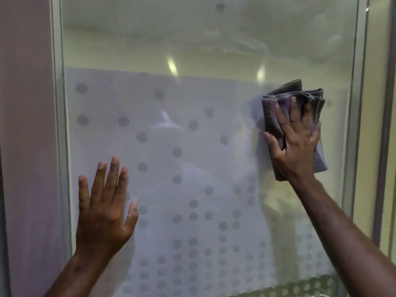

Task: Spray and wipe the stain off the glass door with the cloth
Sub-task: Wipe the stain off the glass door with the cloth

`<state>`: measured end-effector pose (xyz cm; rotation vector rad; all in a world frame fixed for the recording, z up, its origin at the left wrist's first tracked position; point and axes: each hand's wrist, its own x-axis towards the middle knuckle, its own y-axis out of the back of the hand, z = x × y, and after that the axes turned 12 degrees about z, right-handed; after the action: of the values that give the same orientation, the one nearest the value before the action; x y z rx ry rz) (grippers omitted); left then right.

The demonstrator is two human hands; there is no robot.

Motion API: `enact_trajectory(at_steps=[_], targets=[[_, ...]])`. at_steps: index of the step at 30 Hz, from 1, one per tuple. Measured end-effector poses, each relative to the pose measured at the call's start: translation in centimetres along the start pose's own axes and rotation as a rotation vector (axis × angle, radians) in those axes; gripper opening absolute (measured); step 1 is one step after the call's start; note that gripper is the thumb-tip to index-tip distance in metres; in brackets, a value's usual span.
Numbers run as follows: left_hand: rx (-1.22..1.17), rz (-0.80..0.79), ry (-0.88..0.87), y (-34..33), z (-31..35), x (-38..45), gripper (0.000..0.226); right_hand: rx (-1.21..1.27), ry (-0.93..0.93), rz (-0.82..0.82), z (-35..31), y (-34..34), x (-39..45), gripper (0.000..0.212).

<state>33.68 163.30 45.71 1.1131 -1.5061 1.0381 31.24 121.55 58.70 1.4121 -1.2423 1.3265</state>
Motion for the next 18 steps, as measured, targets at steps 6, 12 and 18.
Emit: enact_trajectory(at_steps=[6,12,18], targets=[[0.014,-0.012,0.001,-0.2,0.2,0.0,0.071,0.063,-0.117,0.092,-4.6,-1.4,-2.3,0.068],[0.020,-0.032,0.007,-0.1,-0.1,0.0,0.073,0.030,0.283,-0.055,-15.9,-2.1,-11.0,0.066],[0.014,-0.037,-0.009,0.1,-0.5,0.0,0.072,0.074,0.684,-0.035,-15.8,-2.2,-13.7,0.070]])
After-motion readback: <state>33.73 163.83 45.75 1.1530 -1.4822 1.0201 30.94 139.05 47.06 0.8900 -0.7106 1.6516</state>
